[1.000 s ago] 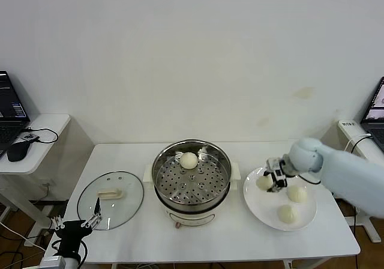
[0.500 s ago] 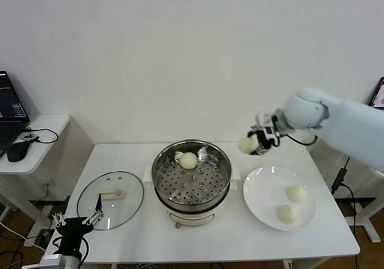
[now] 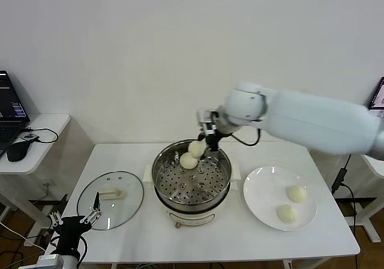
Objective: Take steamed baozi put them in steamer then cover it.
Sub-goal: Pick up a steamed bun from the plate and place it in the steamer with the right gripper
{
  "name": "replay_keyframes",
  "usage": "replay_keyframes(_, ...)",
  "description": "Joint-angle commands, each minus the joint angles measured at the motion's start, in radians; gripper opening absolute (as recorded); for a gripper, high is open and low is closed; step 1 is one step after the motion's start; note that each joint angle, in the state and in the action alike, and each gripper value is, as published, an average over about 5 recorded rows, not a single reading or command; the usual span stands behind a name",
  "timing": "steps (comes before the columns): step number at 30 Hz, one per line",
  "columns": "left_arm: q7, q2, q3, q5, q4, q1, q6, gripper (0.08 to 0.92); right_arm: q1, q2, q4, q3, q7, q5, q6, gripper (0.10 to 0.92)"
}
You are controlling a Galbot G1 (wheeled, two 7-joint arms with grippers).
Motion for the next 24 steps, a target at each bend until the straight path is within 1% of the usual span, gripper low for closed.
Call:
replay_keyframes(1, 0.0, -0.004, 0.002, 0.0, 0.0, -0.002, 0.001, 0.823, -0.092, 0.2, -0.089, -0.02, 0.053, 0.057, -0.078, 0.602)
replay_keyframes(17, 0.001, -0.004, -0.001, -0.005, 0.006, -0.012, -0.002, 0.823, -0.189, 0.257, -0.17, -0.019, 0.057, 0.002, -0.077, 0.613)
replay_keyframes(20, 0.001, -0.004, -0.002, -0.005, 0.005, -0.012, -0.002, 0.823, -0.182, 0.251, -0.167, -0.018, 0.052, -0.016, -0.077, 0.656)
replay_keyframes(24, 0.001, -0.002, -0.005, -0.005, 0.0, -0.009, -0.002, 0.823, -0.112, 0.21, -0.139, -0.01, 0.014, -0.028, -0.075, 0.765)
